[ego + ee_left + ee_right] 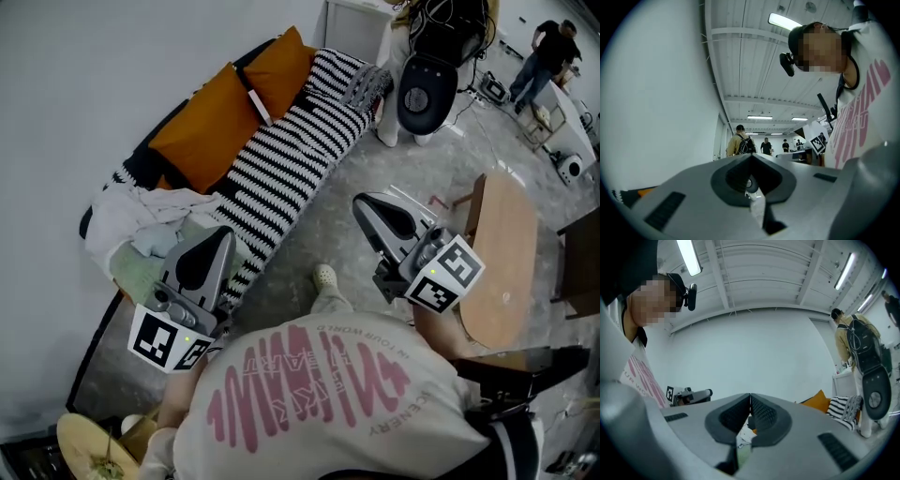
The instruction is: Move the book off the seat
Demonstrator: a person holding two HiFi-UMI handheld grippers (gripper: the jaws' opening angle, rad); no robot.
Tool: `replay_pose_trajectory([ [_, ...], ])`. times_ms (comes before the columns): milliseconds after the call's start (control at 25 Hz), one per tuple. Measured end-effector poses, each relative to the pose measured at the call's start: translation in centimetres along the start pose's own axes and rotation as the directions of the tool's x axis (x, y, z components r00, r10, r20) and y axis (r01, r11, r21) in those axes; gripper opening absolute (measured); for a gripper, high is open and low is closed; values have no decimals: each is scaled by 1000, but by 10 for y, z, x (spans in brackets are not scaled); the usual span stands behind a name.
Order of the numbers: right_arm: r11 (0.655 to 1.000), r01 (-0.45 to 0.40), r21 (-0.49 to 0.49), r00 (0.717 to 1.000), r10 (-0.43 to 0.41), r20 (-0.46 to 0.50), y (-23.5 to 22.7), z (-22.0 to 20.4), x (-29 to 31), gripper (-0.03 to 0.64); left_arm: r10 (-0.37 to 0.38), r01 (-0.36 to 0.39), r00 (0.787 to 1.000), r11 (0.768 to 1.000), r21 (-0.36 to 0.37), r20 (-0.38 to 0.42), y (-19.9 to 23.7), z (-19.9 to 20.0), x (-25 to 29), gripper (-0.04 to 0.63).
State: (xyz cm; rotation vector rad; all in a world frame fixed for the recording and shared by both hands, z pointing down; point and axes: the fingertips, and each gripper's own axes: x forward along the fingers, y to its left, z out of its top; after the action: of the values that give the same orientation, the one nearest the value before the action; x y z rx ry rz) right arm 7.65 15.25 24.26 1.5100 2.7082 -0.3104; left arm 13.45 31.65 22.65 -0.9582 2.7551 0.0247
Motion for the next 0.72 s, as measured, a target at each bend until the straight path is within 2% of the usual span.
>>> replay_pose_trajectory([
  [320,999,-40,28,999,41,-9,-52,6,34,9,101,-101,995,994,-49,9,43,-2,35,8],
  [720,988,-139,64,988,143,-53,-118,7,84,9,187,-188,982,982,-32,-35,77,-18,88,8],
])
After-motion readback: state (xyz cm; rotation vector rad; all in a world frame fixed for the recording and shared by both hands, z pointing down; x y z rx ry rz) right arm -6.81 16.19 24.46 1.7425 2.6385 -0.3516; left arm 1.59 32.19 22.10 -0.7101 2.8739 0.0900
